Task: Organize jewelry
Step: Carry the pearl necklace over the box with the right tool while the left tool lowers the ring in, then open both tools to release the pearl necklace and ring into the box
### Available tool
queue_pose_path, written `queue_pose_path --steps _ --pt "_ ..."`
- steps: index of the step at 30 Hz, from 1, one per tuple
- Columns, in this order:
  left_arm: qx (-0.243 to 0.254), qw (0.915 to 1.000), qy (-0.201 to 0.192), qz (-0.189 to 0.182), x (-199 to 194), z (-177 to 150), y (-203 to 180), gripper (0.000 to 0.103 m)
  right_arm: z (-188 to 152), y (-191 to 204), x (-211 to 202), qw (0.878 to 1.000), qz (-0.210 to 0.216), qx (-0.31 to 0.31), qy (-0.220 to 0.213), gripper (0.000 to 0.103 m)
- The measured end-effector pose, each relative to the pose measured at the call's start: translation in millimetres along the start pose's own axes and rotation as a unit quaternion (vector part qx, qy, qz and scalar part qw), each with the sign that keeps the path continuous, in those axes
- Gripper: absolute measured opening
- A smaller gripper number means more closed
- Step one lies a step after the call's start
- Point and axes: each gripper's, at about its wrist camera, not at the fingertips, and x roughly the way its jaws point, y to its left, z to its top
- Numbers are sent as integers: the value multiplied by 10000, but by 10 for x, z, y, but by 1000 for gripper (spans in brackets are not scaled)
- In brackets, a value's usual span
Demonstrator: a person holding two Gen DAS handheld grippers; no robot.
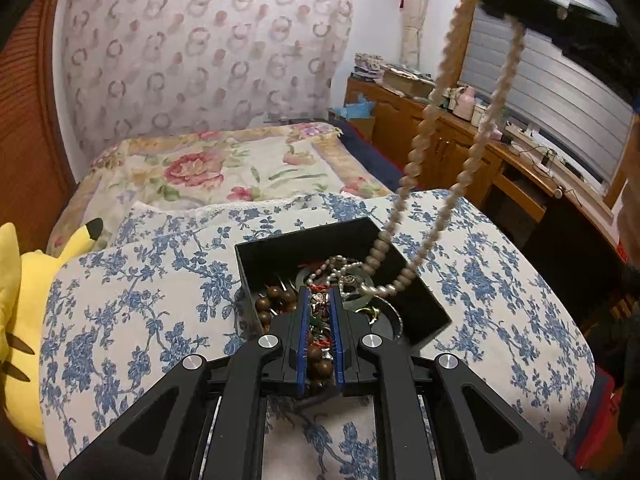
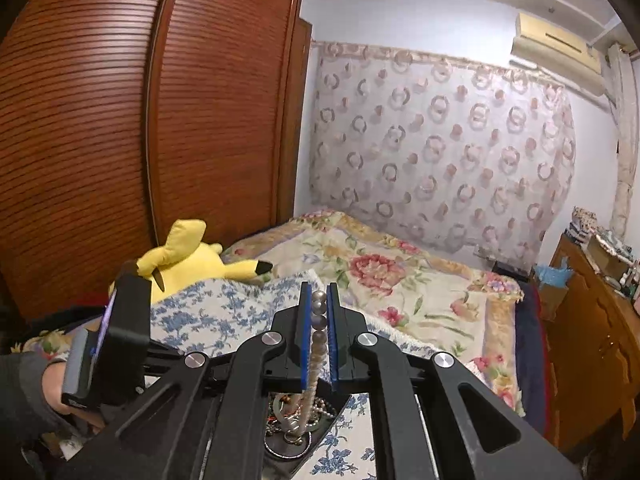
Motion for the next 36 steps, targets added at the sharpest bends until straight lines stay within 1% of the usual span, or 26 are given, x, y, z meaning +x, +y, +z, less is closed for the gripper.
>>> queue_pose_path --steps 3,6,9,10,12,13,14,16,19,21,24,26,28,30,31,32,33,36 --pt "-13 10000 25 -24 67 0 23 9 -70 -5 87 9999 86 56 45 8" --pt "-40 10000 62 -44 135 7 30 9 -103 3 91 9999 140 80 27 8" --pt "-15 10000 85 12 203 14 25 9 -138 18 133 9999 103 4 90 8" --pt "-21 9999 103 23 223 19 28 11 -160 16 175 9999 59 -36 146 8" --pt "-31 9999 107 23 239 25 24 22 -203 -5 267 9997 33 -24 260 8" --pt "-28 9999 90 35 233 23 23 31 -231 -26 313 9995 20 -6 326 8" --pt "-31 10000 68 30 220 16 24 35 -267 -54 372 9992 -12 17 400 8" --pt "-59 10000 38 38 187 11 45 37 -326 -81 451 9987 -23 51 505 8" --pt "-100 9999 -6 76 142 6 71 45 -410 -125 577 9978 -125 81 639 8" --pt "-90 9999 -25 129 105 -6 84 46 -409 -155 621 9978 -209 93 629 8" --pt "-105 9998 -54 166 61 -10 102 48 -345 -185 651 9980 -208 93 597 8" --pt "-98 9996 -105 226 19 -17 107 61 -335 -193 681 9978 -85 117 647 9" --pt "-51 9993 -172 317 -26 -26 93 67 -381 -171 722 9970 24 130 757 9" --pt "-21 9989 -230 398 -75 -40 88 77 -487 -131 780 9955 47 152 939 9" --pt "-29 9987 -260 436 -94 -50 82 83 -533 -114 800 9949 27 154 994 13" --pt "-42 9984 -296 474 -123 -65 74 84 -594 -99 819 9944 -19 184 1040 21" --pt "-48 9983 -314 496 -148 -81 67 85 -623 -92 822 9941 -18 221 1064 25" --pt "-53 9977 -345 579 -231 -130 36 91 -706 -71 753 9935 36 360 1082 26"
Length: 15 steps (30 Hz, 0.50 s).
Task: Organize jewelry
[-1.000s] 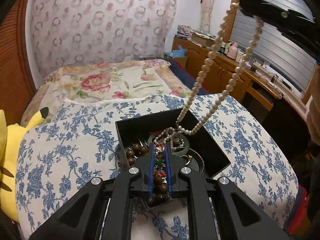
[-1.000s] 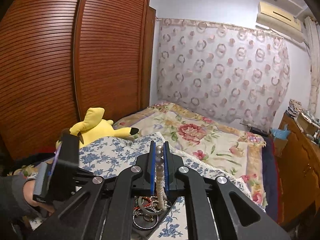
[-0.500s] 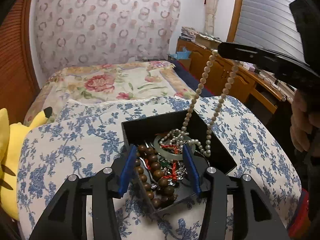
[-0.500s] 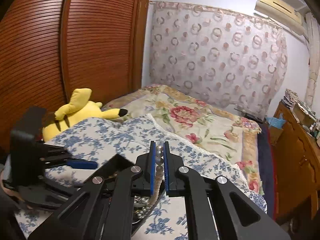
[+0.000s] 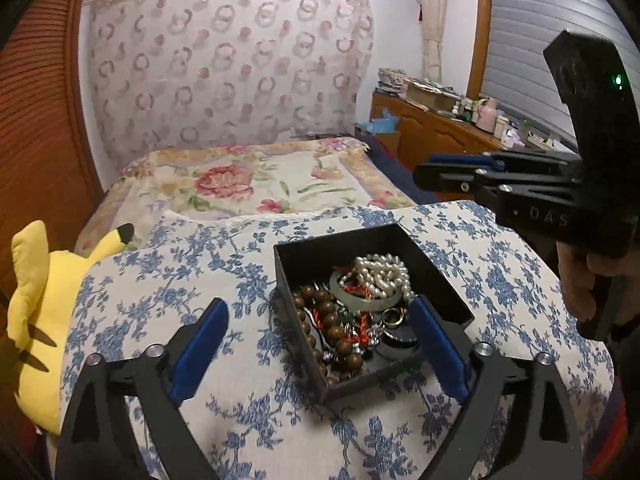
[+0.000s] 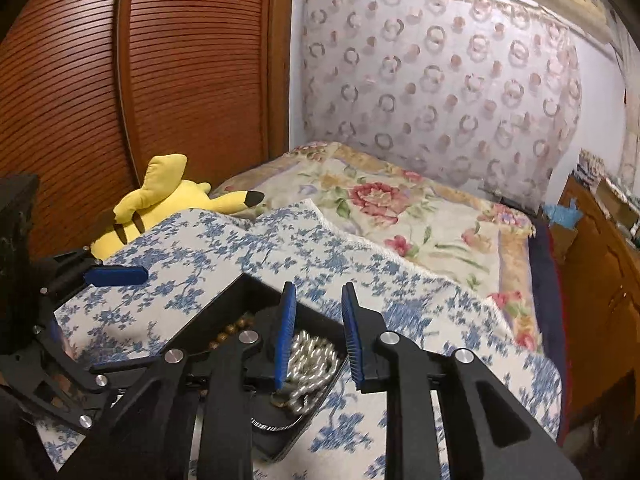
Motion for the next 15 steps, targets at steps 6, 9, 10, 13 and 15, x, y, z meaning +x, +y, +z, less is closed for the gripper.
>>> queue_pose_path --steps 6,9,10,13,15 --pt "-96 9996 -202 185 -310 -137 -46 95 -227 85 -334 9995 21 278 -146 31" --pt "-155 9992 -274 249 -491 -211 -88 95 -370 160 -548 9986 -22 462 -267 54" --pt "-163 9991 -291 273 -531 -233 -98 95 -413 178 -615 9982 -48 515 -305 62" --pt "-171 9982 -381 436 -721 -305 -165 95 -592 276 -862 9965 -169 685 -449 76" --pt "-182 9975 -466 497 -849 -349 -201 95 -685 314 -991 9954 -222 762 -530 85"
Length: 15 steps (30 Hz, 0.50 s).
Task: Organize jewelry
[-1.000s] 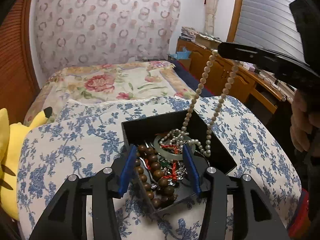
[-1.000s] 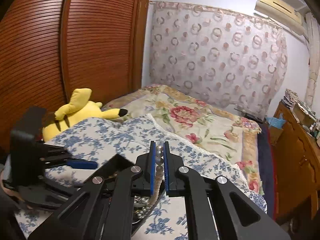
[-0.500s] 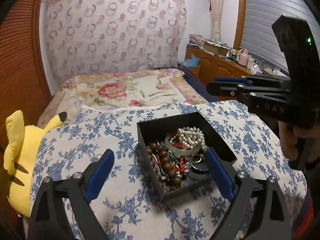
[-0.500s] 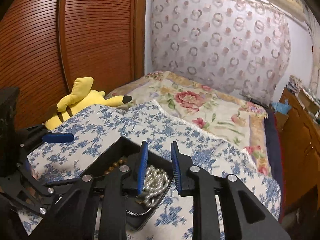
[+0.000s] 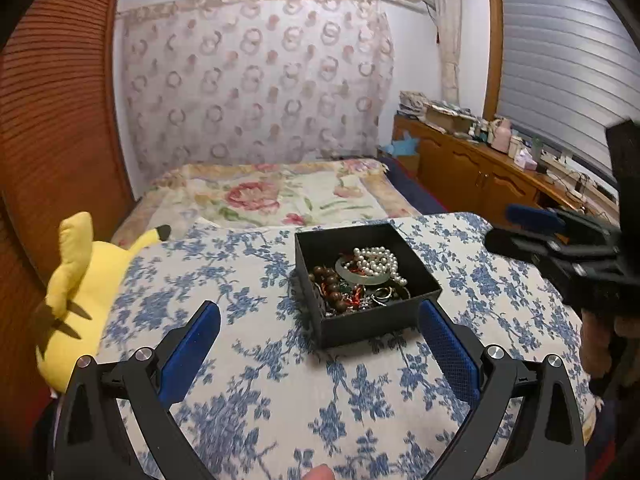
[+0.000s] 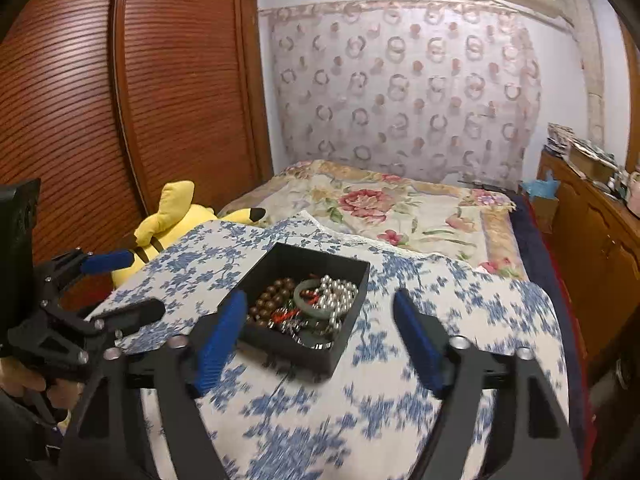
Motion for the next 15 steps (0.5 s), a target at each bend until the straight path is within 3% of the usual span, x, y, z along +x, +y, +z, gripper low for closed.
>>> queue_pose_path --steps 4,15 --pt "16 9997 -154 191 -235 -38 -61 95 -156 78 -326 9992 -292 99 -253 101" --pt "-37 9980 -402 484 -679 -168 -187 96 -456 51 -926 9920 -820 656 -701 101"
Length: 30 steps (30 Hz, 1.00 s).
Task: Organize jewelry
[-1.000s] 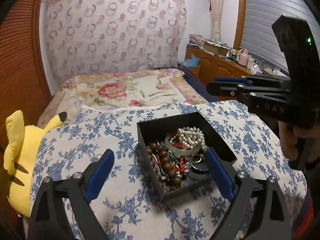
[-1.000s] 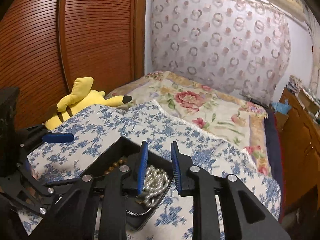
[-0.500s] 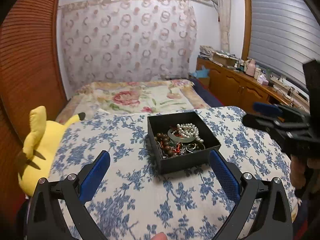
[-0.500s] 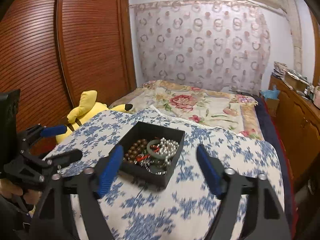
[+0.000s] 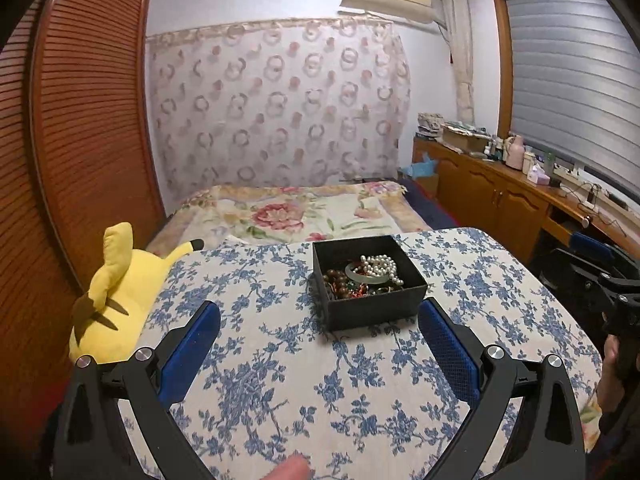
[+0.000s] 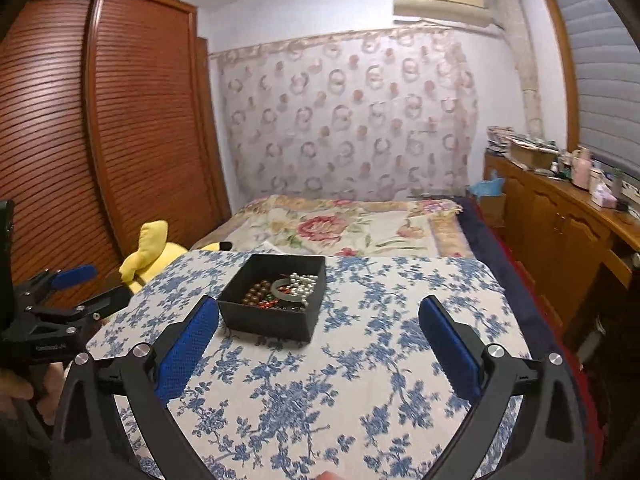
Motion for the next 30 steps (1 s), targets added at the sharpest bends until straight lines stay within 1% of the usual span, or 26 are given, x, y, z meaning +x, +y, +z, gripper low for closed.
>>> queue_pose_path --steps 5,10,30 --pt "-46 10000 -3 -2 -54 -43 -13 96 -76 -36 -77 9999 -137 86 -39 101" --pt "-62 10000 -2 -27 -56 -56 -20 96 -150 -19 -84 9997 -227 36 -46 101" --pt "-76 10000 -30 -40 -70 -88 -23 96 -228 -26 -36 9997 -241 43 6 101"
